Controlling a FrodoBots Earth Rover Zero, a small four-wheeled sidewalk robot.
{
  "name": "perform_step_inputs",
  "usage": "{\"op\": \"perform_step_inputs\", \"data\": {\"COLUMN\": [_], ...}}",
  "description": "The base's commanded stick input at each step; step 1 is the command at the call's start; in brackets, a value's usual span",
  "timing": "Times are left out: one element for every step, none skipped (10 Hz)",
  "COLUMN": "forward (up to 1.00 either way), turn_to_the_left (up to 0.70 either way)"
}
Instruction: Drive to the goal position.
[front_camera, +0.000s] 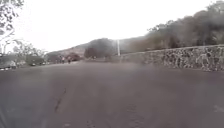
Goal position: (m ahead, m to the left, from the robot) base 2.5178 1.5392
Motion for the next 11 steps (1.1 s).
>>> {"op": "perform_step_inputs", "data": {"forward": [0.7,0.7,0.7,0.7,0.7,0.7,0.7,0.7,0.7,0.7,0.7], "turn_to_the_left": [0.0,0.0,0.0,0.0,0.0,0.0,0.0,0.0,0.0,0.0,0.0]}}
